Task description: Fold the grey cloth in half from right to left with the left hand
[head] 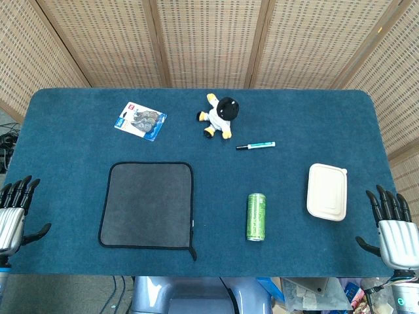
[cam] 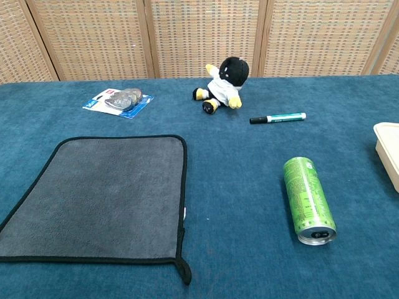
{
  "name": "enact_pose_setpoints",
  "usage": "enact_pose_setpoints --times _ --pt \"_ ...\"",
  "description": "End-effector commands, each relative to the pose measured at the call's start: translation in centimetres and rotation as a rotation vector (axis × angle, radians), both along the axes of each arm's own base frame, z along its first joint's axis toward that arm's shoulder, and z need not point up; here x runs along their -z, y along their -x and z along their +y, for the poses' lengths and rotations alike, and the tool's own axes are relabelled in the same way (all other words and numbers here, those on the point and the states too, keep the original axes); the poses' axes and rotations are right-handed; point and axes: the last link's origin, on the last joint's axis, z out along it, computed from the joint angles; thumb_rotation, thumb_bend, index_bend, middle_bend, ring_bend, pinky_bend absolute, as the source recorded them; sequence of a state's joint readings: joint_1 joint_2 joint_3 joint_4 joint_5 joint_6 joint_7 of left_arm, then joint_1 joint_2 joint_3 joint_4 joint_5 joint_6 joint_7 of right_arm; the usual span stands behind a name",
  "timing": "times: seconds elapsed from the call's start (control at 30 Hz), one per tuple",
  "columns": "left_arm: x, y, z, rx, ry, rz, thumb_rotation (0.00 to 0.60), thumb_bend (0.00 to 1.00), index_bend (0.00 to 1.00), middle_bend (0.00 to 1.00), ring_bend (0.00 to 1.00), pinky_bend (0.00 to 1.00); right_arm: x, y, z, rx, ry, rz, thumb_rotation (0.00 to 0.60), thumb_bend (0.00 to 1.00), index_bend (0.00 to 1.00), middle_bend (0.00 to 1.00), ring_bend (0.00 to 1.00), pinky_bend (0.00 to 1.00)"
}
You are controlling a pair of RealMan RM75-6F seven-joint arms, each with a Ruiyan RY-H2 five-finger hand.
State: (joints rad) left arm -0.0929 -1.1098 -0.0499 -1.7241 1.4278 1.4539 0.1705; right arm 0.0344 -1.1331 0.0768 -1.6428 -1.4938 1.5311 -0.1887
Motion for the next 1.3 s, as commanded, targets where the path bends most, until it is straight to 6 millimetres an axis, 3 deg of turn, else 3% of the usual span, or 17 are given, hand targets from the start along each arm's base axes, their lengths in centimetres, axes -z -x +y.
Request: enact_pose_setpoints --times 0.03,0.3,0.47,0.73,0.93,1.3 --pt "0.1 0.0 -0.1 0.001 0.002 0.002 0.600 0.23 0.00 0.00 0.00 0.00 -0.1 0.0 0.0 -0.001 0.001 -0.002 0.600 0.00 0.00 0.00 0.00 0.00" --pt "0.4 -0.1 -0.1 0.008 0.015 0.012 0.600 0.23 0.00 0.00 0.00 0.00 -0.3 0.0 0.0 -0.003 0.009 -0.011 0.600 0.00 0.00 0.00 0.00 0.00" --pt "0.8 -1.3 2.1 0.125 0.088 0.078 0.600 0.24 0.00 0.00 0.00 0.00 -0.7 0.2 0.0 0.010 0.028 -0.014 0.600 0.00 0.00 0.00 0.00 0.00" --pt "2.9 -6.5 8.3 0.530 0.271 0.342 0.600 0.24 0.00 0.00 0.00 0.00 -1.2 1.1 -0.6 0.062 0.051 -0.008 0.600 0.00 0.00 0.00 0.00 0.00" --pt "5.9 -9.8 12.4 0.753 0.383 0.455 0.600 0.24 0.00 0.00 0.00 0.00 -0.9 2.0 -1.5 0.108 0.048 0.013 0.600 0.00 0.00 0.00 0.00 0.00" --pt "12.1 -16.2 16.9 0.986 0.611 0.640 0.600 0.24 0.00 0.00 0.00 0.00 -0.8 4.1 -2.5 0.207 0.056 0.034 0.600 0.00 0.00 0.00 0.00 0.00"
